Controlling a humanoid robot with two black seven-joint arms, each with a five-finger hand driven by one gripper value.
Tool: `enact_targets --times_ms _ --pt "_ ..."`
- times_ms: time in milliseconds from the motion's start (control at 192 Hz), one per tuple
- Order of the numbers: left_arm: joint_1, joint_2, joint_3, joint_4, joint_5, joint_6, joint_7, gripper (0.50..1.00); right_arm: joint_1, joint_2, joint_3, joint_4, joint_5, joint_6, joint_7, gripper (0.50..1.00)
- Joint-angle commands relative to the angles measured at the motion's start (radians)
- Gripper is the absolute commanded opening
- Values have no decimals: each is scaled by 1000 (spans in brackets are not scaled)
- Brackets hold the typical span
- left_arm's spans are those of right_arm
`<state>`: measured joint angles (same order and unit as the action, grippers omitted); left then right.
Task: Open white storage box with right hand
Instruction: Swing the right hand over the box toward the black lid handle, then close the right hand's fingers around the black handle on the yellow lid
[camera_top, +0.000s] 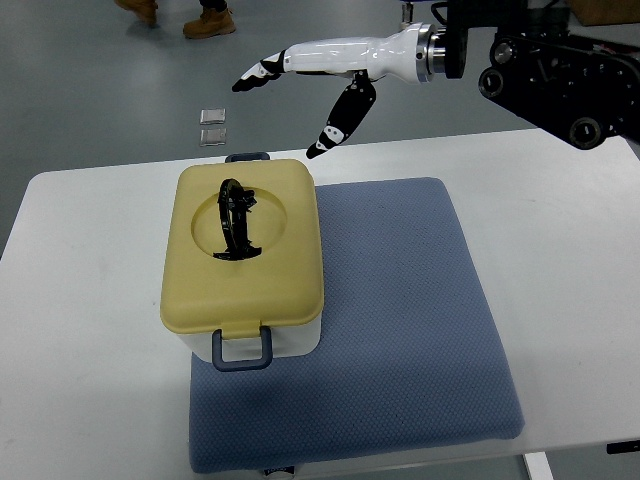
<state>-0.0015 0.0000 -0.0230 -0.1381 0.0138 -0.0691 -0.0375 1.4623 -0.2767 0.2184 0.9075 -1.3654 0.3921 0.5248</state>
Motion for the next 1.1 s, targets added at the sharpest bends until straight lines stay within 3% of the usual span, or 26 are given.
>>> enact_targets --times_ms 0,229,453,792,1094 --pt "0 0 0 0 0 0 1 1000 76 34 -53 37 -29 2 14 903" --pt "0 0 0 0 0 0 -1 1000 170 111 -165 88 -52 -1 17 903" --pt "0 0 0 0 0 0 1 1000 165 186 -225 73 -159 -32 15 901" --pt "0 0 0 0 0 0 -1 1000 154 206 -234 73 -205 -75 9 799" --pt "0 0 0 0 0 0 -1 1000 141 208 -235 21 -221 -93 6 785"
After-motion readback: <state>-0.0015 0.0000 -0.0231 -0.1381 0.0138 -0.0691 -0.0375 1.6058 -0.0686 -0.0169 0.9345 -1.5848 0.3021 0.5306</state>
